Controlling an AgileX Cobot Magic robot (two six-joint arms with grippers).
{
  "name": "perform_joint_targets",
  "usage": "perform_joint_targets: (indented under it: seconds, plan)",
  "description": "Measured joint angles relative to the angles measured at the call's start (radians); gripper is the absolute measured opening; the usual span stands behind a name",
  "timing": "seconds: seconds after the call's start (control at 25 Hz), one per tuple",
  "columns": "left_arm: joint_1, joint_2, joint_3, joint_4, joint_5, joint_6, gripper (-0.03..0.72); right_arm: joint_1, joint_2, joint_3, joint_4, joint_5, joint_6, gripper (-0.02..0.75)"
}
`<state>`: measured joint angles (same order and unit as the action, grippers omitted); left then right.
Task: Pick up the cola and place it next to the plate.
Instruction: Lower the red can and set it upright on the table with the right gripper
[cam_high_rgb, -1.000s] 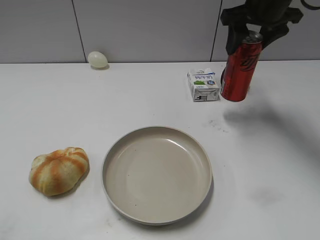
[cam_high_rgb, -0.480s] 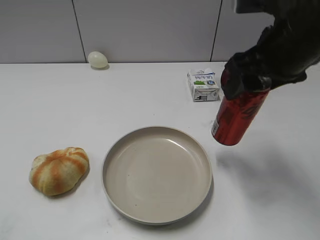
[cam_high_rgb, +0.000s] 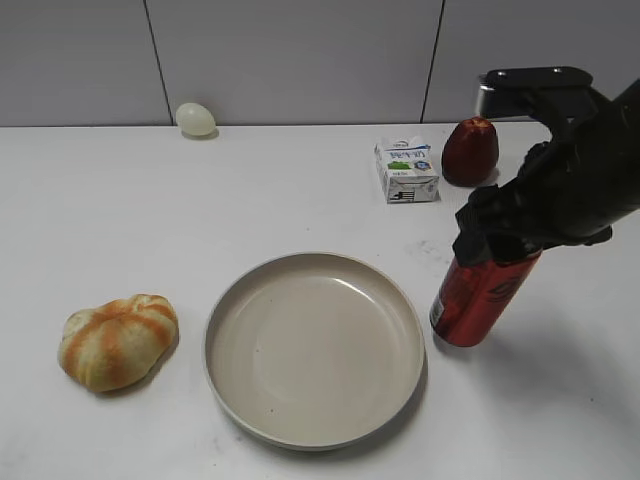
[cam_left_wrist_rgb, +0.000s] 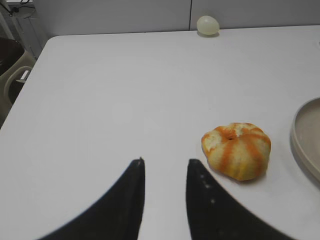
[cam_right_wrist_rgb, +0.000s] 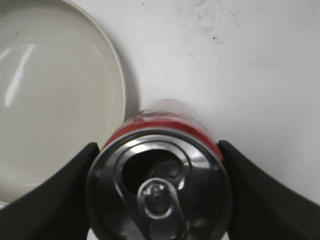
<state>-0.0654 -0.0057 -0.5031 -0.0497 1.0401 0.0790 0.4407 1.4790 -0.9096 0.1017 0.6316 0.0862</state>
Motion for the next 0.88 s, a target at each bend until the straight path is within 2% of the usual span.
perform_joint_targets:
  seconds: [0.28, 0.48, 0.76, 0.88]
  plan:
    - [0.0, 0.0, 0.0, 0.0, 0.0, 0.0, 0.23, 0.0, 0.068, -0.002, 0.008, -0.022, -0.024, 0.531]
    - [0.0, 0.0, 0.0, 0.0, 0.0, 0.0, 0.23, 0.0, 0.08, -0.022, 0.01, 0.002, -0.025, 0.639]
    - [0.0, 0.0, 0.0, 0.0, 0.0, 0.0, 0.23, -0.001, 0.101, -0.195, -0.004, 0.069, -0.019, 0.661]
    - [0.0, 0.0, 0.0, 0.0, 0.0, 0.0, 0.23, -0.029, 0.165, -0.328, -0.014, 0.163, -0.018, 0.66]
